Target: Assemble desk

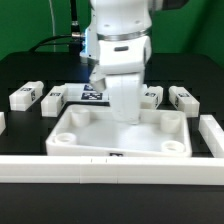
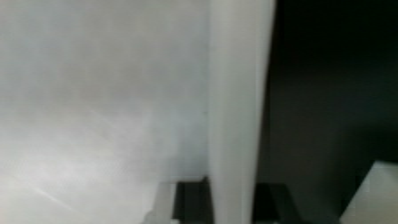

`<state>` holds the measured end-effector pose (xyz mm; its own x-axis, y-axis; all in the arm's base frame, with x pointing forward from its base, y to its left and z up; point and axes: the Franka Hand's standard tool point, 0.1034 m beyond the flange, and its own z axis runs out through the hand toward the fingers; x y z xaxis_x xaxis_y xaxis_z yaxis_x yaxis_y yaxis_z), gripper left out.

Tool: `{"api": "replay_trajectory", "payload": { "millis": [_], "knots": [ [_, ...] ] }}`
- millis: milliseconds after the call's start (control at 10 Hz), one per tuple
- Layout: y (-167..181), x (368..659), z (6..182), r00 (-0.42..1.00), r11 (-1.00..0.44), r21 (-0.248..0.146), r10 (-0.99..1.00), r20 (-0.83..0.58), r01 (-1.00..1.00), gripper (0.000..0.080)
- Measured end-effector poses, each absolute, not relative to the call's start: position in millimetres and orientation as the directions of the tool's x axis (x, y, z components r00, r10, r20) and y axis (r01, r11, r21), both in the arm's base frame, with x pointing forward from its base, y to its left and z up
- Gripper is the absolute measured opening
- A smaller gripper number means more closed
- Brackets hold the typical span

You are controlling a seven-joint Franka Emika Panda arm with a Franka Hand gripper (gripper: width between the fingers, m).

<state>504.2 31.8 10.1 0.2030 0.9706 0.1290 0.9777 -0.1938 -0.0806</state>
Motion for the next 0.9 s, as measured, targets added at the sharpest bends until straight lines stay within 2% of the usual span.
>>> {"api": "replay_trajectory", "payload": {
  "millis": [200, 600, 800, 900],
  "knots": [
    [48.9, 504.7, 7.3, 0.216, -0.205, -0.093, 0.969, 0.120, 0.974, 0.0061],
    [45.2, 511.1, 6.3, 0.113, -0.105, -0.071, 0.987, 0.112, 0.992, 0.0061],
    [45.4, 510.8, 6.0, 0.112, -0.105, -0.070, 0.987, 0.112, 0.992, 0.0061],
    [45.2, 510.7, 5.9, 0.113, -0.105, -0.071, 0.987, 0.112, 0.992, 0.0188]
  ]
}}
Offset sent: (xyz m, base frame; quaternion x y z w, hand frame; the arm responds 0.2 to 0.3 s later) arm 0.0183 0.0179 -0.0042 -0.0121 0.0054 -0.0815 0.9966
